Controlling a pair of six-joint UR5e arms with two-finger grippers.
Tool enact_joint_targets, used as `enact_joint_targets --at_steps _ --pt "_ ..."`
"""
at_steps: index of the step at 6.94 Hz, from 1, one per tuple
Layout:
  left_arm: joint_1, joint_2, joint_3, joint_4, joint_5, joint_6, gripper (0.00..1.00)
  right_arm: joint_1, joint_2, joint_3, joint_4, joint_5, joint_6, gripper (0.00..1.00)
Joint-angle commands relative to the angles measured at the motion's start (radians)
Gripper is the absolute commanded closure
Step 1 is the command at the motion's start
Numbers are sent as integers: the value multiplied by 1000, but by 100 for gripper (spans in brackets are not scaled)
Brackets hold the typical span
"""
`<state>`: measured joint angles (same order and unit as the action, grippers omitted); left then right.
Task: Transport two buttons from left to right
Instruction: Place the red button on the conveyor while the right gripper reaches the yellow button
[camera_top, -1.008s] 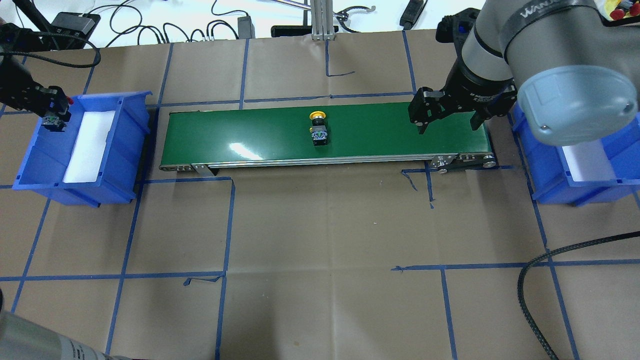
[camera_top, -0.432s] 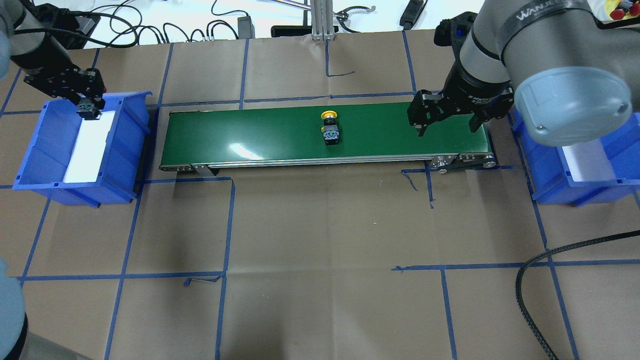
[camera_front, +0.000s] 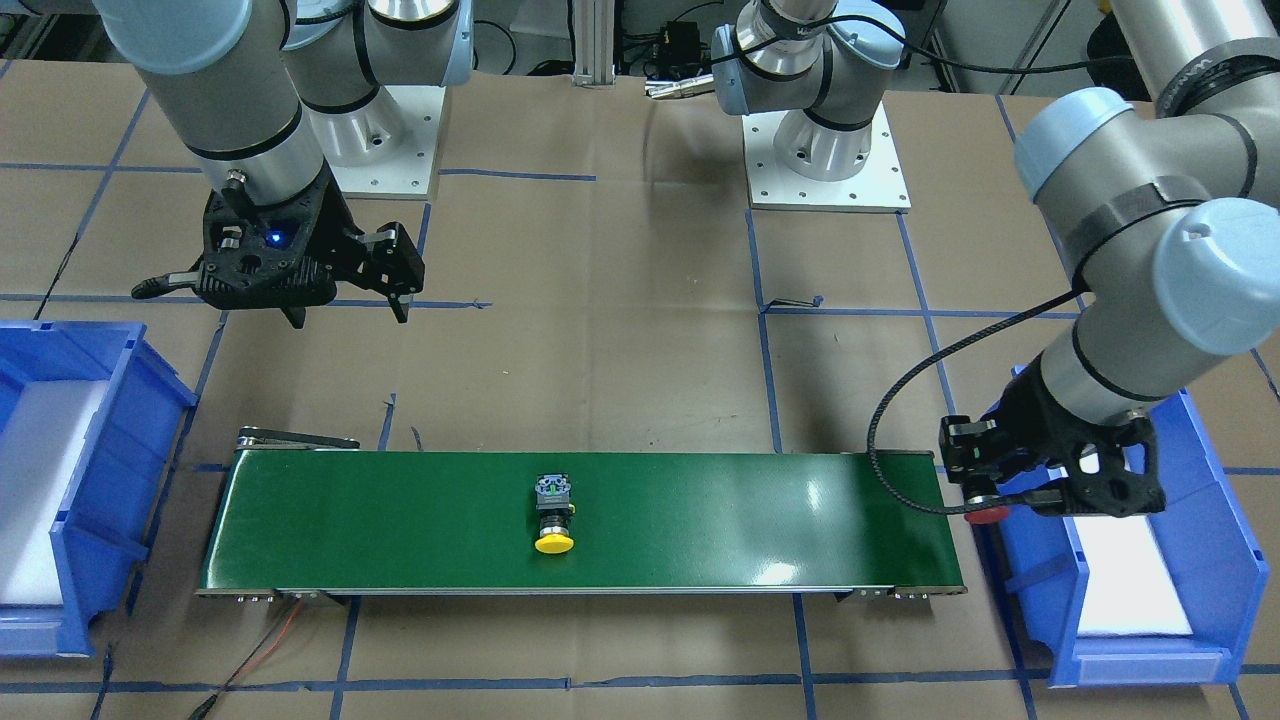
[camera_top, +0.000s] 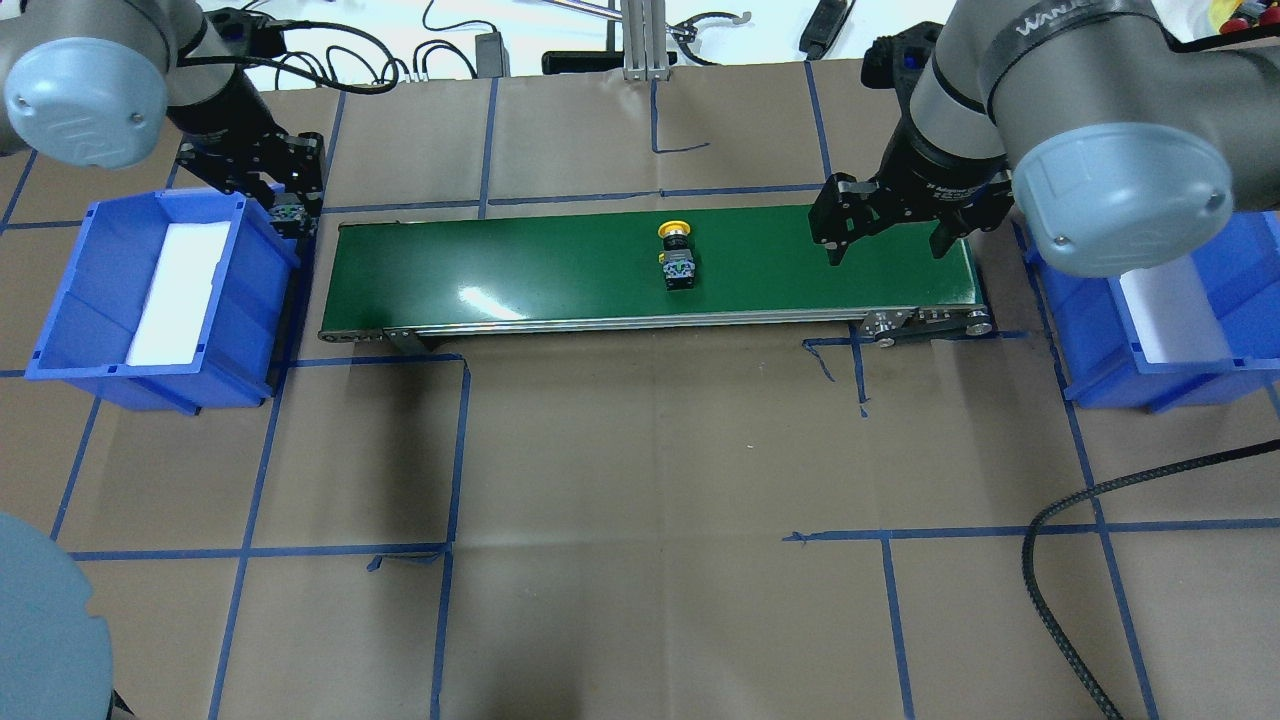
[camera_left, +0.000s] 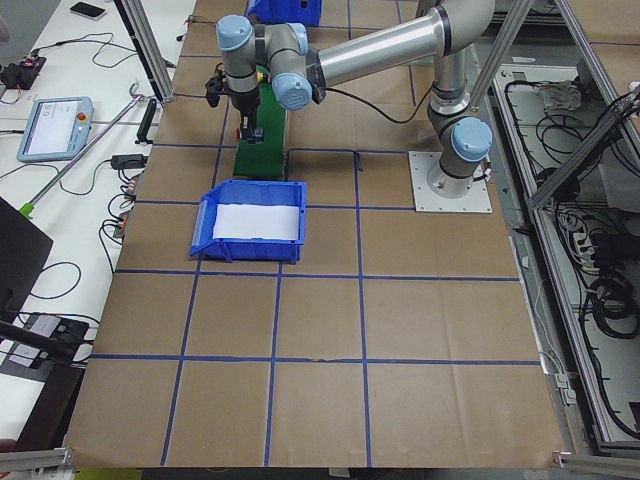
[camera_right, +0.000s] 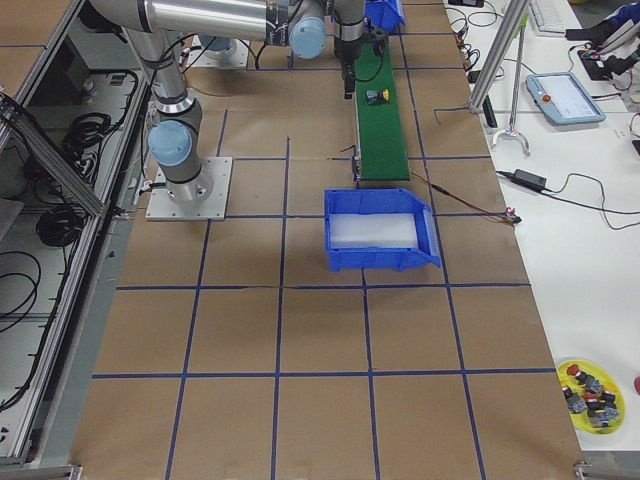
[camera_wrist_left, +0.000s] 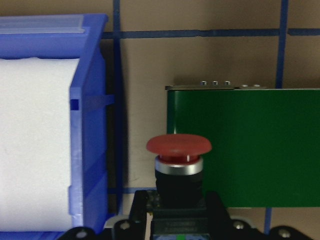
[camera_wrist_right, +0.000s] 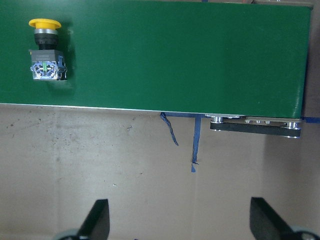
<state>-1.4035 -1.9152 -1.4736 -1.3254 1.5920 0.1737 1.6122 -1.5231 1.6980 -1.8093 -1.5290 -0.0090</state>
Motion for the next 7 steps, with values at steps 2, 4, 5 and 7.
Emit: enact_joint_targets --at_steps 2,4,5,7 --pt "-55 -68 -11 15 -4 -65 92 0 24 -61 -16 0 7 0" --pt "-58 -106 -16 14 -4 -114 92 0 35 -66 -16 0 7 0" --pt "-58 -96 -37 29 -4 -120 92 0 38 -64 -16 0 7 0" --pt "-58 -90 -127 203 -1 -114 92 0 82 -58 -22 0 -2 0"
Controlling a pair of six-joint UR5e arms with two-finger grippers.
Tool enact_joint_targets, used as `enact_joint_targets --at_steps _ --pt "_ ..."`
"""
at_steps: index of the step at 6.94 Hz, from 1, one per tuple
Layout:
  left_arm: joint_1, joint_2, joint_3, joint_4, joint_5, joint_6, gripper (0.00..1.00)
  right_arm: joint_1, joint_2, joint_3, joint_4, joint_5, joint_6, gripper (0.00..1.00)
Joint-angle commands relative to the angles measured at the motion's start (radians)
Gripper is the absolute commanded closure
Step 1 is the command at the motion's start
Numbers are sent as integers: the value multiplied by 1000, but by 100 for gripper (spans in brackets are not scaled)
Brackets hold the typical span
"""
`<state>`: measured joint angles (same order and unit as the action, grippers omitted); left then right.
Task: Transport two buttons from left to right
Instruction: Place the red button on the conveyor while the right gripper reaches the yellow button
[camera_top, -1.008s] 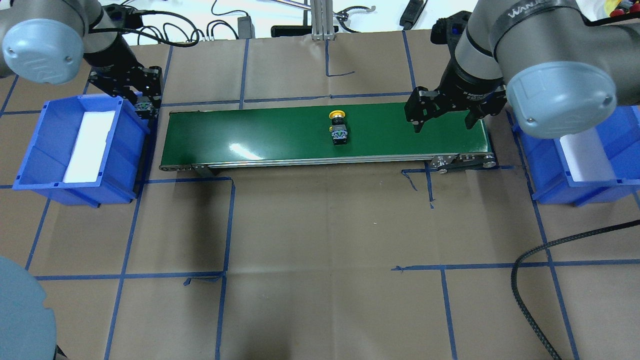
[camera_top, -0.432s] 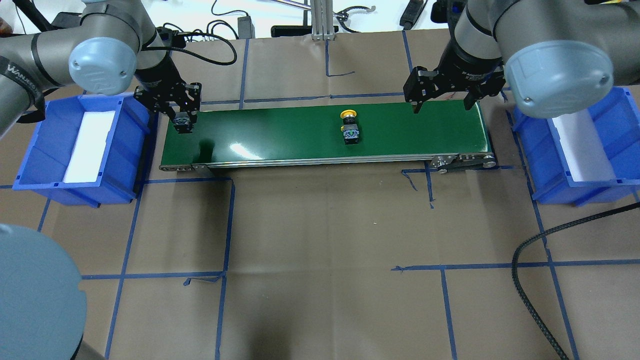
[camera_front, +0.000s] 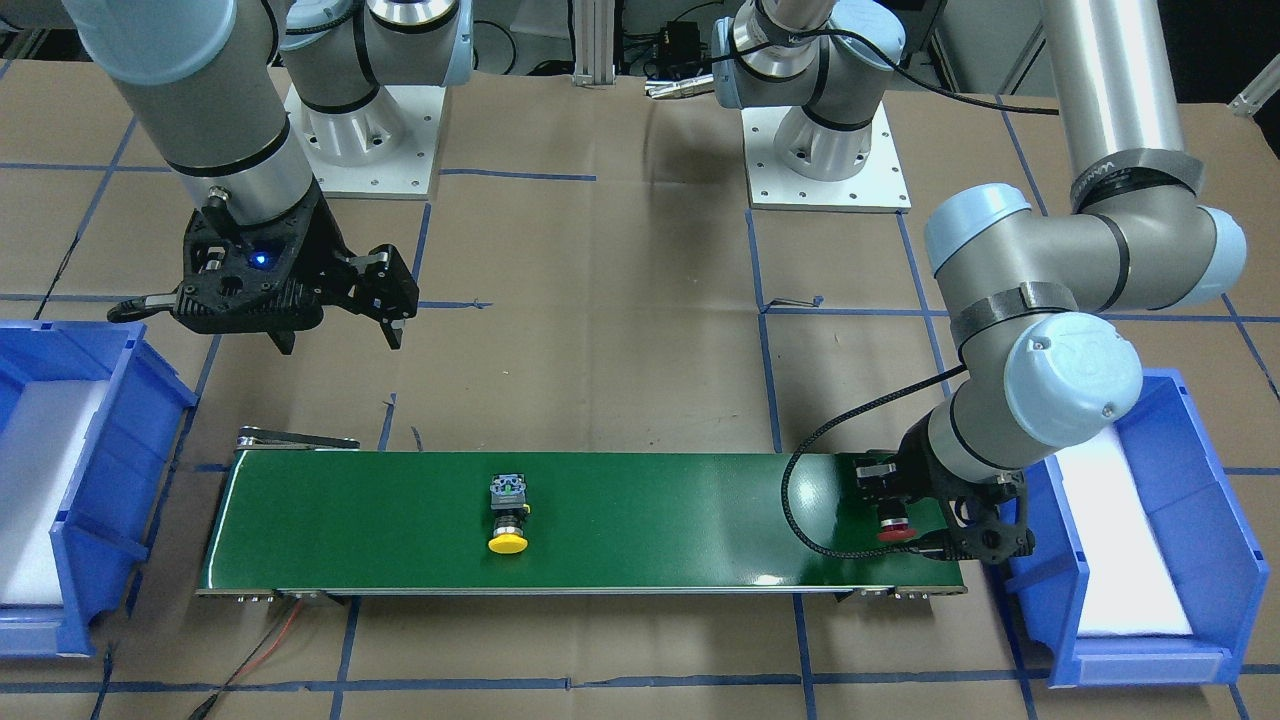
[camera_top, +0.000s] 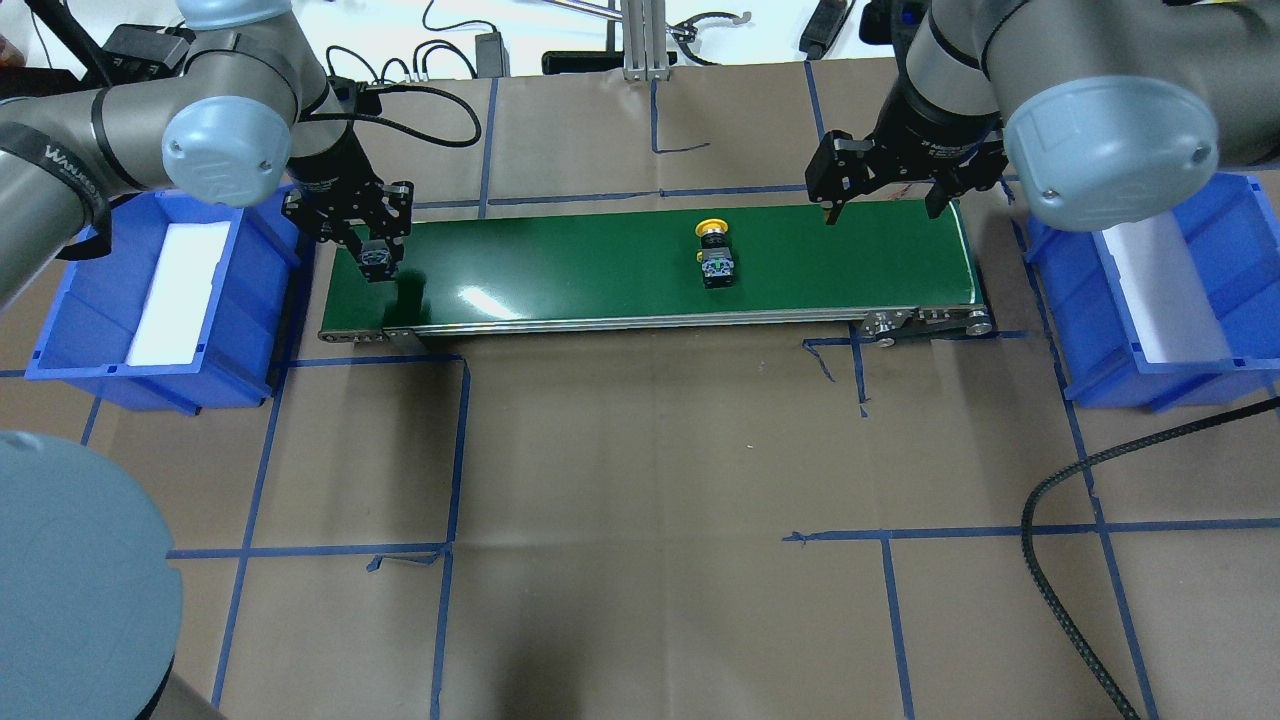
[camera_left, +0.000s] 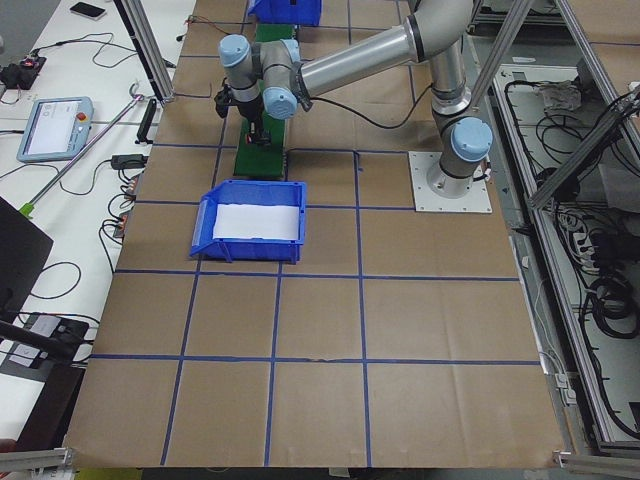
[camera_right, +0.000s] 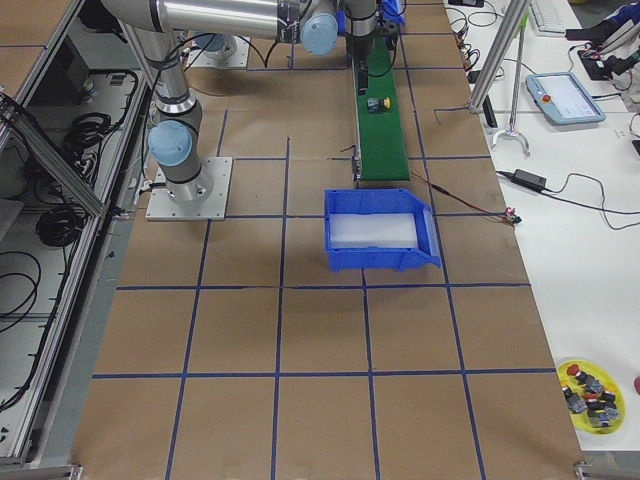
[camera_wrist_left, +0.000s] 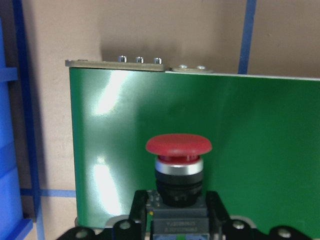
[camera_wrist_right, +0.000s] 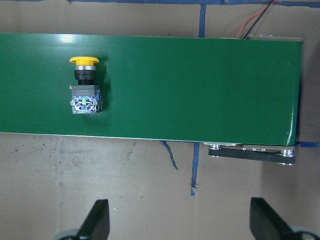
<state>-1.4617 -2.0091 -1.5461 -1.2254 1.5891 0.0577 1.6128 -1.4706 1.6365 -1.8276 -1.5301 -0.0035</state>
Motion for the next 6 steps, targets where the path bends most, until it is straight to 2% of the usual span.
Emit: enact_joint_targets --at_steps 1,2,3,4,5,6 --pt "1 7 -87 165 3 2 92 -1 73 8 -107 2 -1 0" --pt "3 9 -89 167 3 4 92 2 122 -3 -196 4 3 0" --pt "3 13 -95 167 2 4 82 5 174 -4 -267 5 26 0" --pt "1 13 -101 170 0 2 36 6 226 -1 -359 11 33 0" --pt "3 16 -98 175 -1 1 1 6 268 -10 -392 28 49 0" --pt "1 21 -83 164 3 1 0 2 286 -12 -507 37 53 0"
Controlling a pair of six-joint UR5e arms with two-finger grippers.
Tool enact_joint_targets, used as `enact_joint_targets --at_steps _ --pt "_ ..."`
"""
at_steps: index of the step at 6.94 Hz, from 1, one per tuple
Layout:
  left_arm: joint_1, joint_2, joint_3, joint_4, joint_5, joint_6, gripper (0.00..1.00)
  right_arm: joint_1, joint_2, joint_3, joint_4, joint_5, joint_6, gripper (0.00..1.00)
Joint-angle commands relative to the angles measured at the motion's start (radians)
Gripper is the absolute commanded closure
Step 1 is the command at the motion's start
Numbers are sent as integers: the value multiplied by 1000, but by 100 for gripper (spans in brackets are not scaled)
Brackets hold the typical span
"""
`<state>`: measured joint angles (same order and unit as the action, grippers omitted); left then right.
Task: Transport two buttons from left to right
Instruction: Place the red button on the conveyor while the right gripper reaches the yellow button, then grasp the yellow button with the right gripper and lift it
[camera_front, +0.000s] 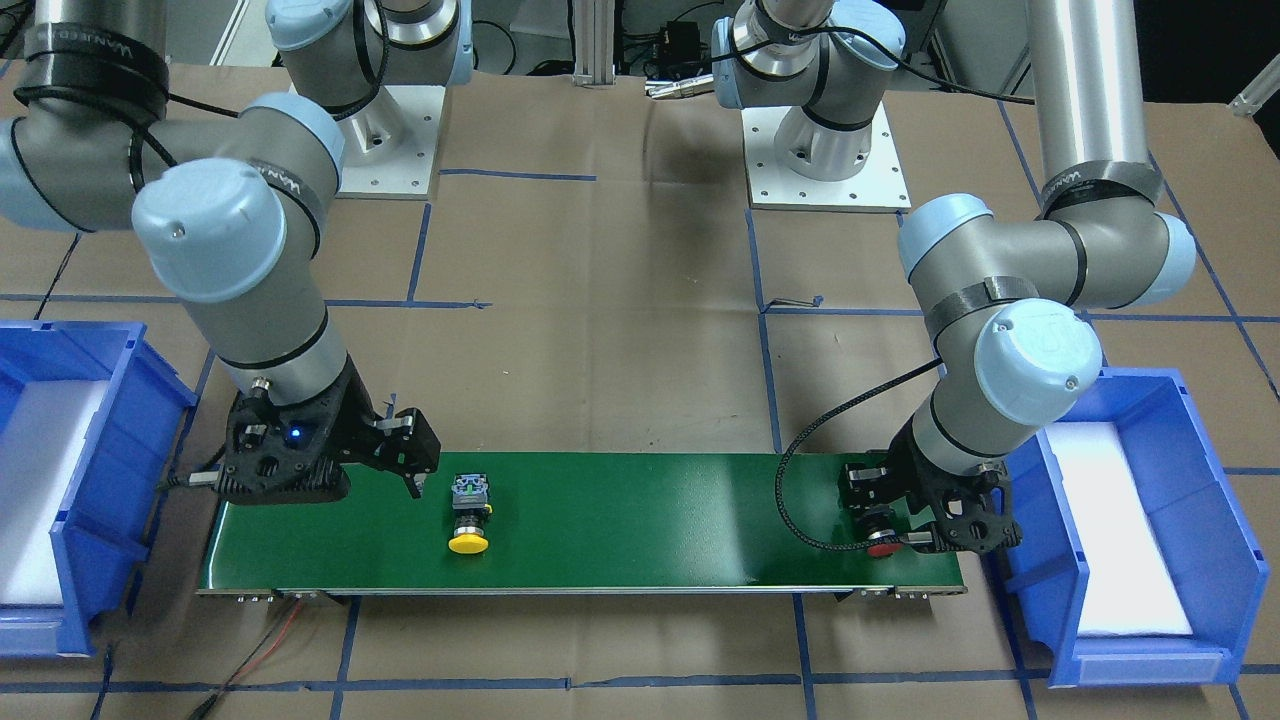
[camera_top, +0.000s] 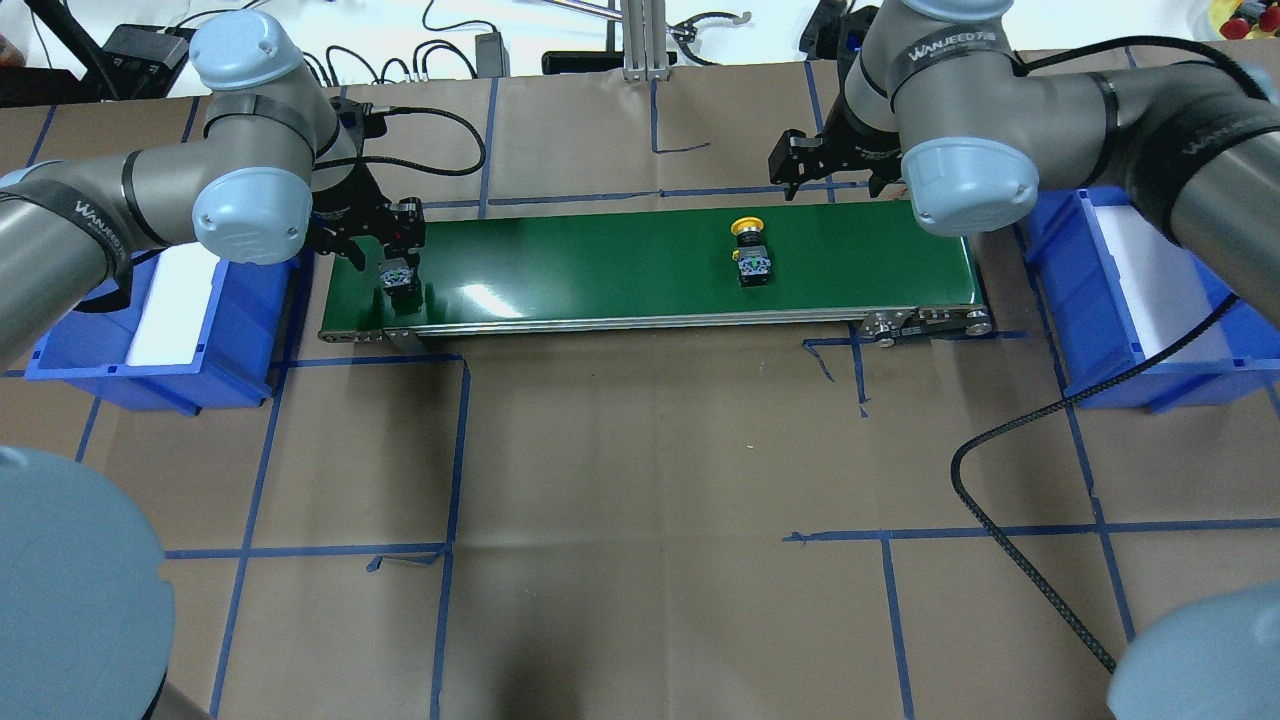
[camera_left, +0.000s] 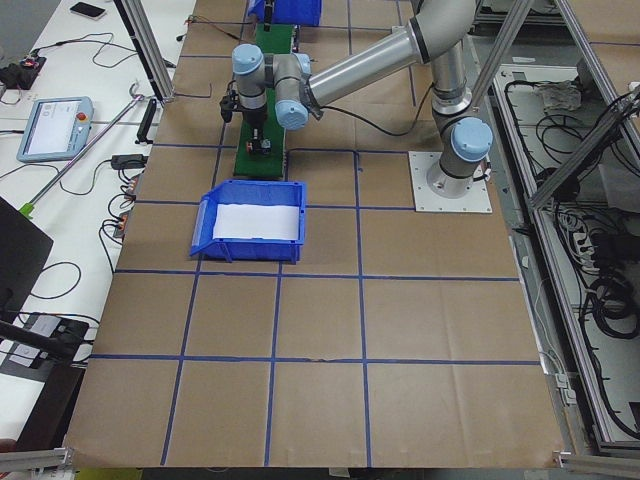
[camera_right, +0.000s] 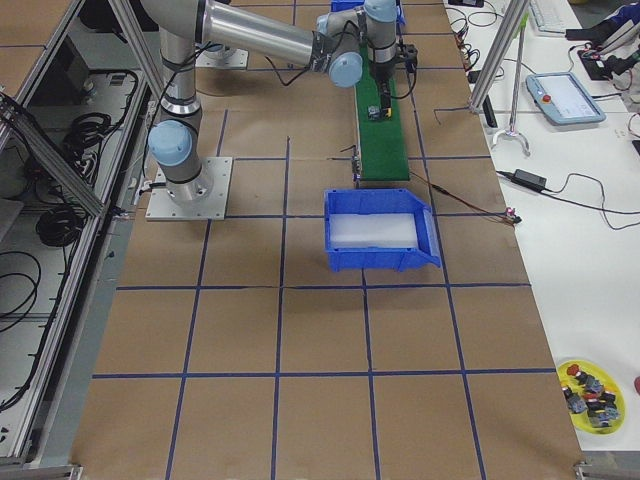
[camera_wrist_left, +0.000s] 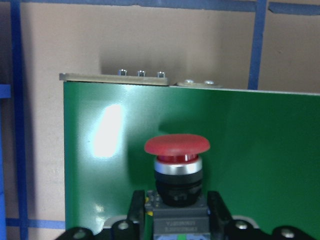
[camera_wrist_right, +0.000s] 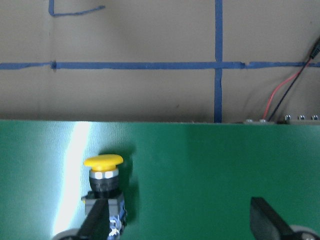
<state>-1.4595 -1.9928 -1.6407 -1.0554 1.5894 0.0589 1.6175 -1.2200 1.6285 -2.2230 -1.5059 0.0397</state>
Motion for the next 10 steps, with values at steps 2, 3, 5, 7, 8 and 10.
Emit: enact_joint_targets --at_steps 2,3,5,7,8,10 --pt "-1 61 28 -64 3 -1 0 -1 46 19 -127 10 8 0" --pt "-1 128 35 -145 1 -1 0 -2 40 49 -123 3 12 0" --pt "-7 247 62 -369 -8 12 0 -2 31 100 -118 4 19 0" --pt "-15 353 75 -513 -6 10 0 -2 37 103 -115 1 19 0" --pt "-39 382 71 -531 1 9 0 -2 43 103 -116 0 19 0" --pt "-45 379 75 -537 -2 1 0 -2 77 116 -122 -7 16 0"
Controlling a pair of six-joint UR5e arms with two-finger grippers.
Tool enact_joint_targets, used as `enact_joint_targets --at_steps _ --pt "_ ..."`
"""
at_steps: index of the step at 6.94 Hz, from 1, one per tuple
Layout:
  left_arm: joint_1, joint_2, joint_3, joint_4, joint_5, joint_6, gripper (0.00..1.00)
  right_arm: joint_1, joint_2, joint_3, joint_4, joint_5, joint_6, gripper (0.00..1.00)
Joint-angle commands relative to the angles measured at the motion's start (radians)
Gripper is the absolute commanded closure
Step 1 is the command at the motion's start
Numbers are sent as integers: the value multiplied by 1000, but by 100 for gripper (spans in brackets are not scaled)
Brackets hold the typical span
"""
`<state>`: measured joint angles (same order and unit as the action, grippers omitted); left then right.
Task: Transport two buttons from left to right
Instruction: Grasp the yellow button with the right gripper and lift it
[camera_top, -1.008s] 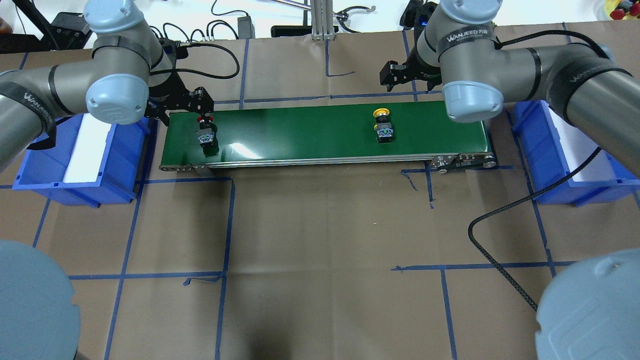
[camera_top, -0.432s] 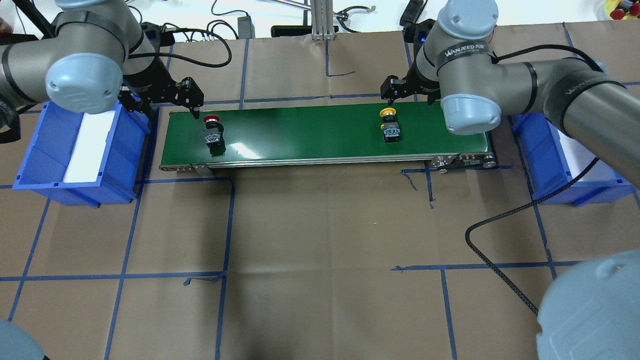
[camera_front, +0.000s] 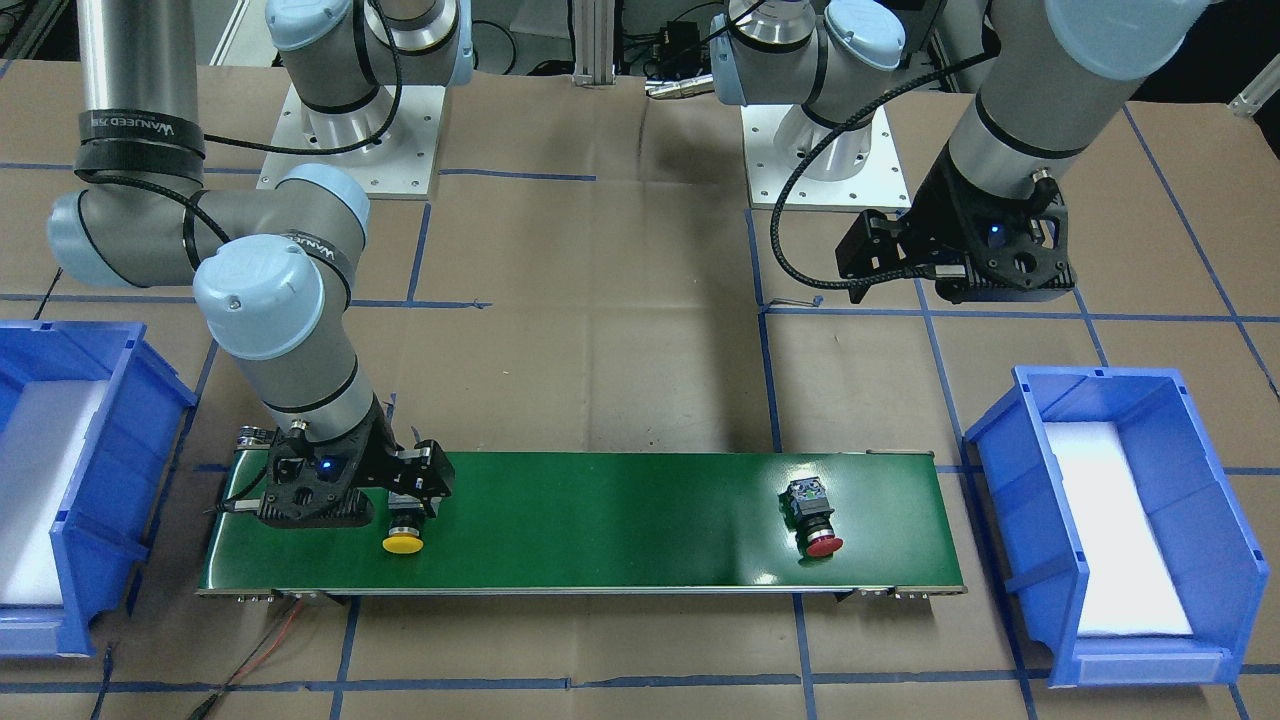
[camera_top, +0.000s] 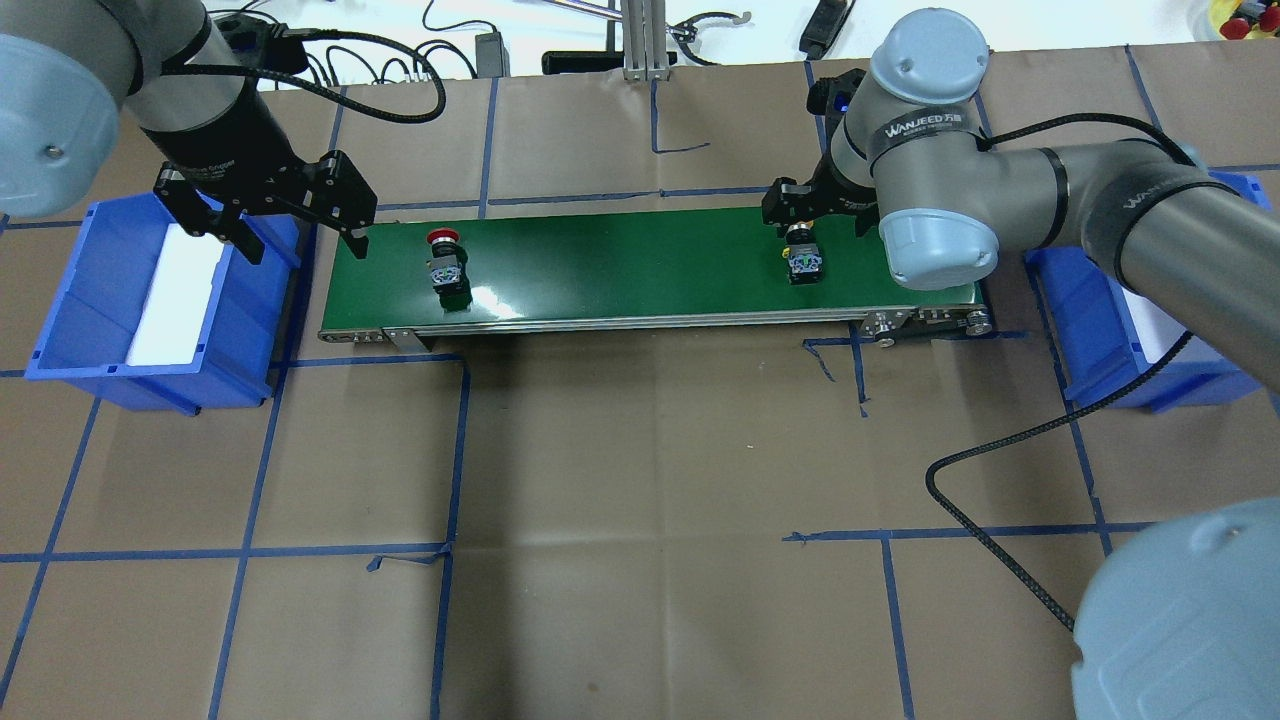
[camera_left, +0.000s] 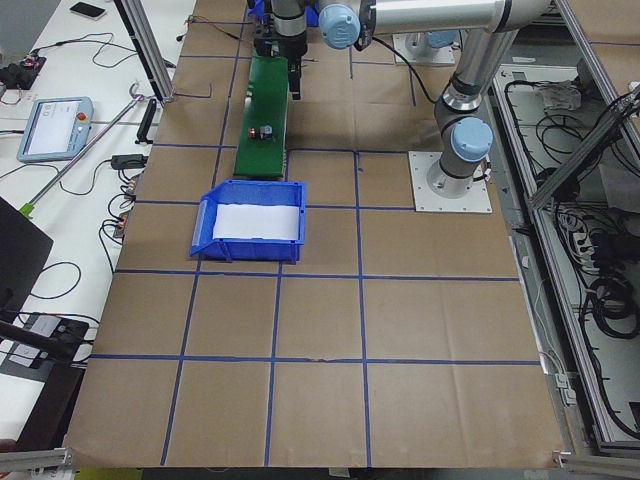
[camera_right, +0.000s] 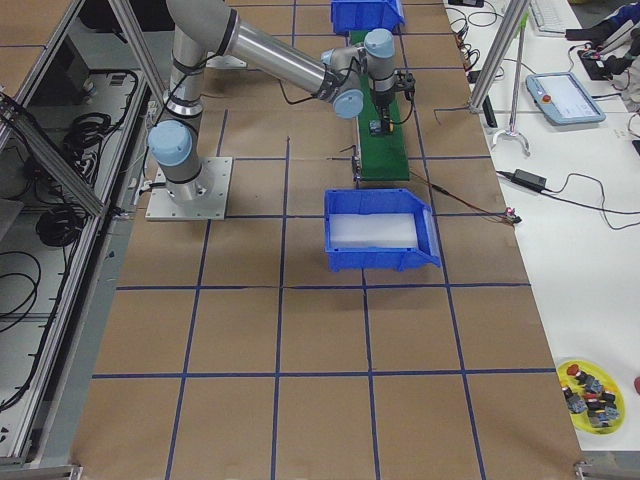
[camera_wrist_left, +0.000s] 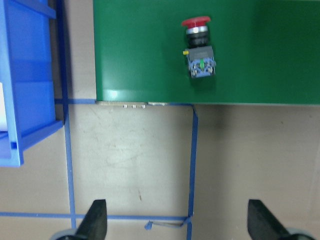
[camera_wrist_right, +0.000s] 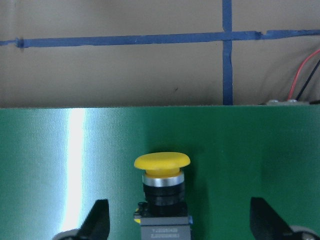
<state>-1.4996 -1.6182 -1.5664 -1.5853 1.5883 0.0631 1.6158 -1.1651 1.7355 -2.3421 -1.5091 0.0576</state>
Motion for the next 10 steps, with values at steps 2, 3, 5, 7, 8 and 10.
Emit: enact_joint_targets --at_steps 2,3,5,7,8,10 --pt "-5 6 2 -7 1 -3 0 -4 38 19 0 -6 -18 32" --pt "-5 6 2 -7 1 -3 0 -5 35 16 6 -26 -22 68" --pt "-5 11 3 -4 2 -3 0 -23 -4 0 62 -43 -28 95" --pt "-5 11 2 -4 2 -2 0 -85 -104 -1 69 -53 -31 95" --pt "-5 9 2 -4 4 -2 0 -150 -158 -2 122 -45 -92 94" --pt "-5 12 2 -5 2 -2 0 -355 -256 -10 268 -37 -354 94"
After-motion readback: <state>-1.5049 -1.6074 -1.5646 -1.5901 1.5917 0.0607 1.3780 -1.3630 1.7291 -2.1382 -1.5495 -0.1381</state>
